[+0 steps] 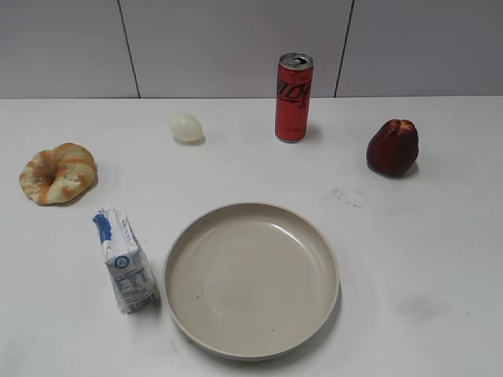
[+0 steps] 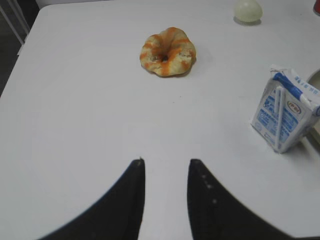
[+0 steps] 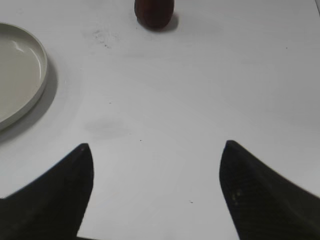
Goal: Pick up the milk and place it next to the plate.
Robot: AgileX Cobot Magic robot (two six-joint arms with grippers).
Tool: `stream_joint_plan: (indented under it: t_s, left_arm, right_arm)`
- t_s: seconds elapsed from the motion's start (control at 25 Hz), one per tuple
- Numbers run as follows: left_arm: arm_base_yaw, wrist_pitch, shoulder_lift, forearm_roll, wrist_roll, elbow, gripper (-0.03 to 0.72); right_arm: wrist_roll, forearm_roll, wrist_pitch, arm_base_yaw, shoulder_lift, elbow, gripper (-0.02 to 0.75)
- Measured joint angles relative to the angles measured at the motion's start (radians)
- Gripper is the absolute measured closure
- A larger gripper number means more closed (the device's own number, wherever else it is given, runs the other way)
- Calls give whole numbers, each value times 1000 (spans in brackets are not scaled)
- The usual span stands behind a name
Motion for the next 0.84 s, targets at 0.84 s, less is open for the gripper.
stream_joint_plan:
  t_s: [0.84]
  left_arm:
    - [0,0,0,0,0,0,462]
  right_arm:
    - [-1,12,-1,-133,-117,0,146]
